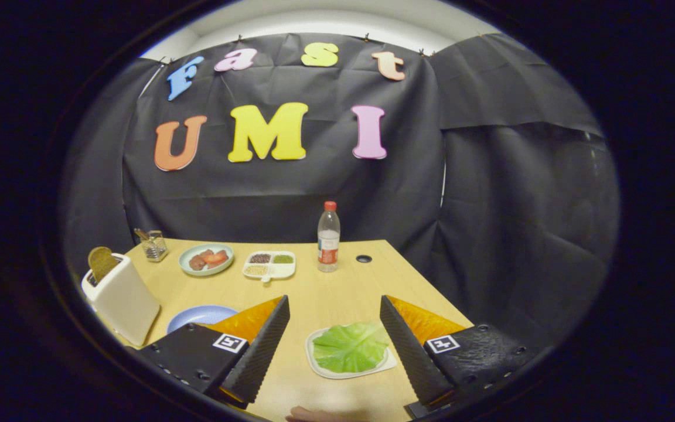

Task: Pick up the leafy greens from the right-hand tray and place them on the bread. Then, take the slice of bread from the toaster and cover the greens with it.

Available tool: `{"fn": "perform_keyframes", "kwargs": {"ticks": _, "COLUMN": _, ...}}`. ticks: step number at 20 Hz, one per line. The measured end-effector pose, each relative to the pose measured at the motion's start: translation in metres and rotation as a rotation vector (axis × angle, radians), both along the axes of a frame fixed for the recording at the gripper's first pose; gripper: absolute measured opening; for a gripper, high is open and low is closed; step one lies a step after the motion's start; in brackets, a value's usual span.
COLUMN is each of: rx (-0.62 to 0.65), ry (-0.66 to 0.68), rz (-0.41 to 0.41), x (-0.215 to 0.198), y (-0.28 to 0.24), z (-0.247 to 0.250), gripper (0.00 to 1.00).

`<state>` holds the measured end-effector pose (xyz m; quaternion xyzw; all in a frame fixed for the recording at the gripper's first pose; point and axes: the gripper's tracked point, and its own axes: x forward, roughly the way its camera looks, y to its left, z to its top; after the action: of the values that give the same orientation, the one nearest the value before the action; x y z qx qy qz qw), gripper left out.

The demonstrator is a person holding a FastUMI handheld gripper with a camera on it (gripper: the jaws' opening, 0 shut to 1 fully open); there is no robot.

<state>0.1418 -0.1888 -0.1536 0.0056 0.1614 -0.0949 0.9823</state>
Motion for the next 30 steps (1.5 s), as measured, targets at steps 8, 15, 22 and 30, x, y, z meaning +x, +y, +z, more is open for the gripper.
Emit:
{"fn": "perform_keyframes", "kwargs": {"ticks": 8, "rx": 0.062, "ry": 0.209, "rz": -0.059, "x": 0.050, "y": -0.069, "z": -0.093, "gripper": 0.95}}
{"fn": "perform_keyframes", "kwargs": {"ticks": 15, "rx": 0.023, "ry": 0.400, "rz": -0.041, "x": 0.069, "y": -0.087, "z": -0.154, "gripper": 0.95}}
{"fn": "perform_keyframes", "kwargs": {"ticks": 22, "rx": -0.026, "ry": 0.424, "rz": 0.017, "x": 0.075, "y": -0.072, "z": -0.160, "gripper": 0.75}}
{"fn": "perform_keyframes", "kwargs": {"ticks": 30, "rx": -0.072, "ry": 0.392, "rz": -0.003, "x": 0.065, "y": -0.072, "z": -0.143, "gripper": 0.00}}
